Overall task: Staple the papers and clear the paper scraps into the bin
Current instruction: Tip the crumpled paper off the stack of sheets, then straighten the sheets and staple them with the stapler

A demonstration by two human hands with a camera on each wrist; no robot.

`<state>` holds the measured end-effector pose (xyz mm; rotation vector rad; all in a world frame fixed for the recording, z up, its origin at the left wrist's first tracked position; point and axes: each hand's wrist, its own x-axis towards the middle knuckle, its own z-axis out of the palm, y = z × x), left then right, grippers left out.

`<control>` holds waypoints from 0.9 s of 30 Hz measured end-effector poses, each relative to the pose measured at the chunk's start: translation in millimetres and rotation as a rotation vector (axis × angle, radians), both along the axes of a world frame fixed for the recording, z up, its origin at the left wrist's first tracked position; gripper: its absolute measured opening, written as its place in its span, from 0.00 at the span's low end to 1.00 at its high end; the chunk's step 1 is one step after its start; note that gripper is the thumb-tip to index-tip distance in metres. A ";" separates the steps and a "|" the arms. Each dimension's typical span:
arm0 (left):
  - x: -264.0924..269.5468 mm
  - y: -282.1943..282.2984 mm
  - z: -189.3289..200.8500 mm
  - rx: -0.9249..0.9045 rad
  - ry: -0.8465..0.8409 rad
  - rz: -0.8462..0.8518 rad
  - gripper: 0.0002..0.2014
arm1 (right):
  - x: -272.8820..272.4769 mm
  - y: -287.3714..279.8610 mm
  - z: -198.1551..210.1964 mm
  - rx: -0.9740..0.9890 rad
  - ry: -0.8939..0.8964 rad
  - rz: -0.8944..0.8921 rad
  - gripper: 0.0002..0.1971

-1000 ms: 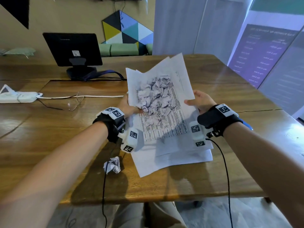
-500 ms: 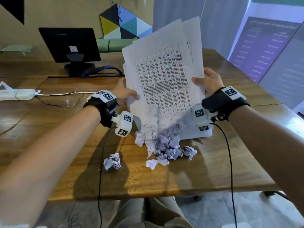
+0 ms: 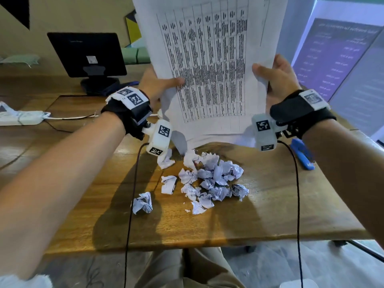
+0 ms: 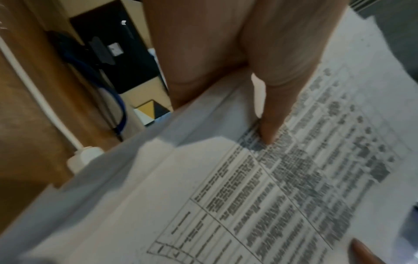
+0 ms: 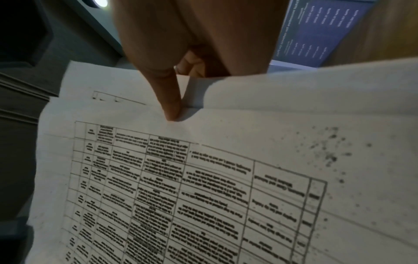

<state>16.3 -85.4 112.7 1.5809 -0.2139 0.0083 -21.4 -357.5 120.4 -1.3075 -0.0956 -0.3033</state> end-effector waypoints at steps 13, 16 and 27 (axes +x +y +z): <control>12.1 8.2 38.9 0.589 -0.329 -0.041 0.35 | 1.0 0.7 12.6 -0.185 0.036 0.036 0.15; 11.5 14.5 48.3 0.737 -0.390 -0.170 0.49 | 7.5 -0.1 18.6 -0.213 0.031 0.009 0.13; 11.7 6.8 8.7 0.264 -0.060 -0.076 0.39 | 16.9 10.3 -12.3 -0.250 0.122 -0.081 0.25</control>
